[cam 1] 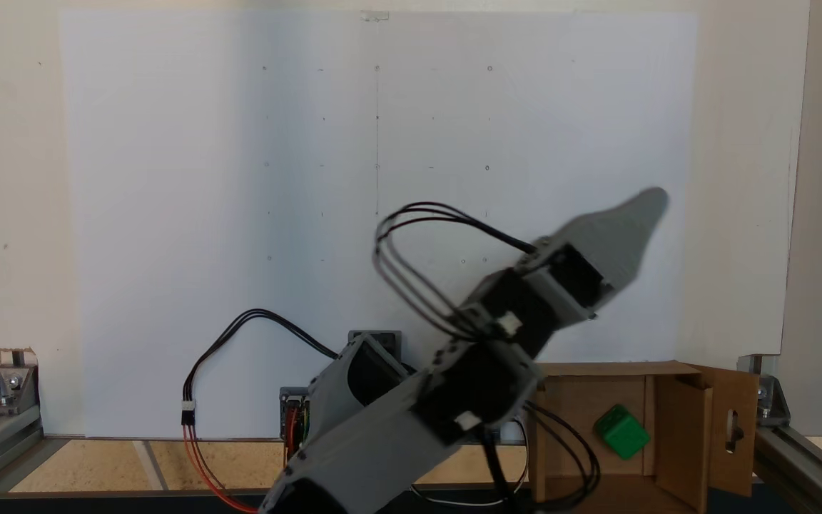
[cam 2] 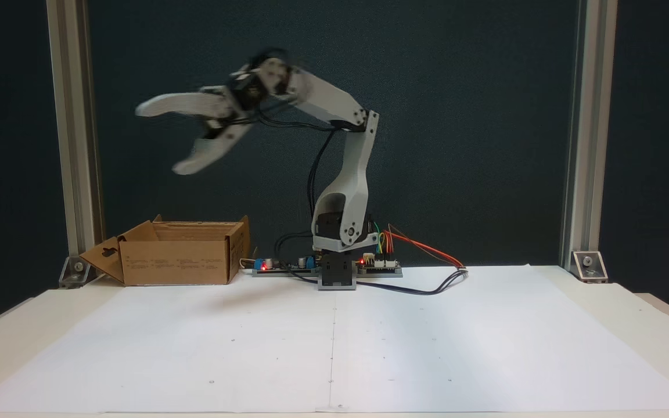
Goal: Grasp a green dice and put it in the bin.
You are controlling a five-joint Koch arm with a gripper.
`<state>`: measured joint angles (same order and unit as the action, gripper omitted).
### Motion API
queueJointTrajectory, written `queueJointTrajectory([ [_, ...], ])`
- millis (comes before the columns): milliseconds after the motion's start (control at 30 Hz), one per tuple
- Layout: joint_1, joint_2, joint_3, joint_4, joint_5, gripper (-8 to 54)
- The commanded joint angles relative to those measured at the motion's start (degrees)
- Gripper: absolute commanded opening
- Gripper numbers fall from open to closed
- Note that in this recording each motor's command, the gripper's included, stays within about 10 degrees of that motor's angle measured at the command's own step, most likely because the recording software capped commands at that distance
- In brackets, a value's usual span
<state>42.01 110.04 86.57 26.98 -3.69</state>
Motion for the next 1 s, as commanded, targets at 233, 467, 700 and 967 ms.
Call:
queueJointTrajectory([
  [233,-32.6,17.0,16.6,-10.4,3.6,44.5],
  [467,-38.5,24.8,41.2,-27.9,3.2,44.2],
  [700,-38.8,25.8,56.3,-45.1,3.1,44.3],
  [967,-40.4,25.7,66.6,-64.2,3.1,44.1],
])
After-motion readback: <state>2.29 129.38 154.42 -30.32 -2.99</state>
